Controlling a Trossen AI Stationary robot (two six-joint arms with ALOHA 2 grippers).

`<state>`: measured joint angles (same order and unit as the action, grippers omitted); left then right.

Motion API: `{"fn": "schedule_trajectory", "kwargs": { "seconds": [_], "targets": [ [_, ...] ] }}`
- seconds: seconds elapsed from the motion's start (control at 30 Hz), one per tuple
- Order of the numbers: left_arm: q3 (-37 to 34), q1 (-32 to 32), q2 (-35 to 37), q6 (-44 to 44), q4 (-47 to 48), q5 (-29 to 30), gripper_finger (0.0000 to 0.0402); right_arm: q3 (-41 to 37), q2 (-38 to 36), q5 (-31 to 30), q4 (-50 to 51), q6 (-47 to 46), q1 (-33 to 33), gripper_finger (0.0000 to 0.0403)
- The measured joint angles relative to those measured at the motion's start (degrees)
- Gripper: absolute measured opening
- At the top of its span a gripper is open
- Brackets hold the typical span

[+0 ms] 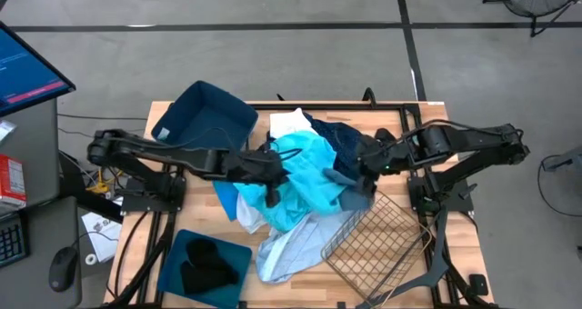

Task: Pick & Place Cloths
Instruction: Put the gray sock into the blue bin

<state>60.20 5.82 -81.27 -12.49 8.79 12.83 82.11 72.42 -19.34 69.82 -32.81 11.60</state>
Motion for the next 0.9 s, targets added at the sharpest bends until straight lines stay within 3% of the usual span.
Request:
{"fn": "schedule_trajectory", "kwargs": {
  "seconds": [0.17,0.37,0.57,0.9],
  "targets": [
    [0.0,2.0,9.1,1.6,4.4,-0.7,0.0113,0.0,0.0,0.1,7.1,-5.5,0.1,0.0171],
    [0.1,3.4,15.9,0.4,6.6,-0.4,0.0216,-0.1,1.6,0.0,7.9,-6.1,-1.4,0.0265],
    [0.1,3.7,17.9,-4.1,7.6,1.3,0.0276,-0.1,6.5,3.9,7.7,-2.2,-2.8,0.0281],
    [0.0,5.0,18.0,-5.9,8.4,0.9,0.0281,0.0,15.2,10.1,7.0,3.7,-2.2,0.0282]
  ]
}}
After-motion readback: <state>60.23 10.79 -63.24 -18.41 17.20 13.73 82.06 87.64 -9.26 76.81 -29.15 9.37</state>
